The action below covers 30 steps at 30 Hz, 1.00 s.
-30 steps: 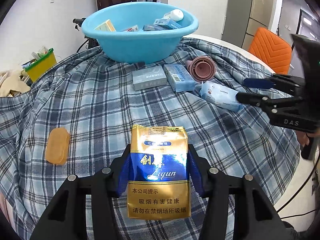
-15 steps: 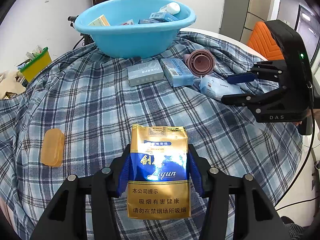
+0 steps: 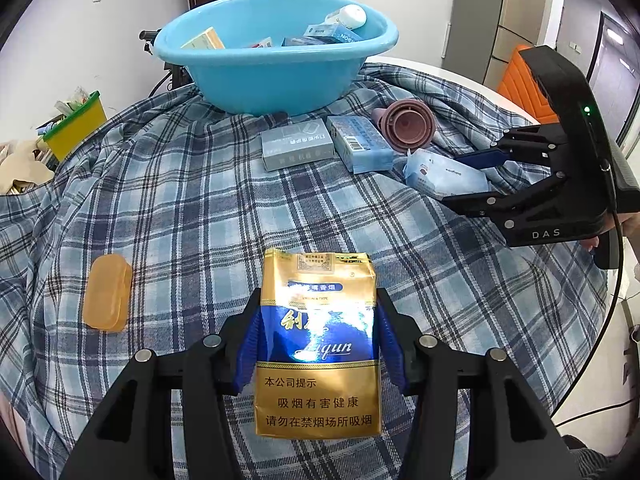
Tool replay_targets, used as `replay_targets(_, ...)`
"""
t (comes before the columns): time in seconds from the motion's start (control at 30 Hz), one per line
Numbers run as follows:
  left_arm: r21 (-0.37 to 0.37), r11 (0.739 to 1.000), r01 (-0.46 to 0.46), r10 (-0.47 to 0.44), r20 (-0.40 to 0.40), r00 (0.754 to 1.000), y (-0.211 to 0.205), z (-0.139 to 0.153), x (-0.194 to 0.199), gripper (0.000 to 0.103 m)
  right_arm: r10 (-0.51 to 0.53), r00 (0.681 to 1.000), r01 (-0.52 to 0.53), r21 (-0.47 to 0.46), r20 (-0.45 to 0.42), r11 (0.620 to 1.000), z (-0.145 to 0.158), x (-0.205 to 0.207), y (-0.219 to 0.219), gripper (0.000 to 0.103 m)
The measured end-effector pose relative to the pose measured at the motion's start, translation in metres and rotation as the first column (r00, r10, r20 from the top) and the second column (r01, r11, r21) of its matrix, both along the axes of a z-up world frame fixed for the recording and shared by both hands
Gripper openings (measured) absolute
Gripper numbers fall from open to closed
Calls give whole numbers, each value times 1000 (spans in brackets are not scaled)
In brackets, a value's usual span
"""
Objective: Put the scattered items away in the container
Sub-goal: 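Move the right tool to the light-blue wipes pack and grasp it, then lift the wipes pack with the right gripper while the left carries the Liqun pack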
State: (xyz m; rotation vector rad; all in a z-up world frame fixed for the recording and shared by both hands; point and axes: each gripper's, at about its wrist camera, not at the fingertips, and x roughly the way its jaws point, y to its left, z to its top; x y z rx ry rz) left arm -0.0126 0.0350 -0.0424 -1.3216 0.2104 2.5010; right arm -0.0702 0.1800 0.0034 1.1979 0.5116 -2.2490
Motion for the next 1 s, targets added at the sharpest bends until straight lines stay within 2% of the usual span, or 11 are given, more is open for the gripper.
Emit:
replay_targets(0.03,1,1000,-1,1,2,1000,-1,0,0,54,-5,1000,5,-5,3,1000,0,0,1,53)
replay_targets(0.13,1,1000,-3,3,3,1000,-1,-1,0,54,-42,999,42,-29,10,999,1,1,3,39)
replay_targets(0.3,7,1000,-7,7,1,1000,-1,-1,0,54,-178,984,174,-98,-28,980,10,9,14,38)
replay_targets(0.53,11,999,-36,36,-17,999,-3,-2,0,54,-345,934,320,-209,-97,924,38,46,15,38)
replay_targets(0.7,10,998,-57,58,-45,997,-4,-1,4,54,-424,905,396,-306,-27,866,45,76,11,38)
replay_targets(0.8,25,998,-65,66,-47,997,-5,0,6,54,-472,880,436,-312,-47,844,45,87,6,38)
replay_targets(0.93,27,996,-82,83,-66,994,-5,2,10,54,-525,851,491,-344,-8,801,39,96,7,38)
replay_targets(1.0,30,996,-87,89,-66,994,-6,1,11,54,-537,844,505,-336,-3,795,34,100,6,38)
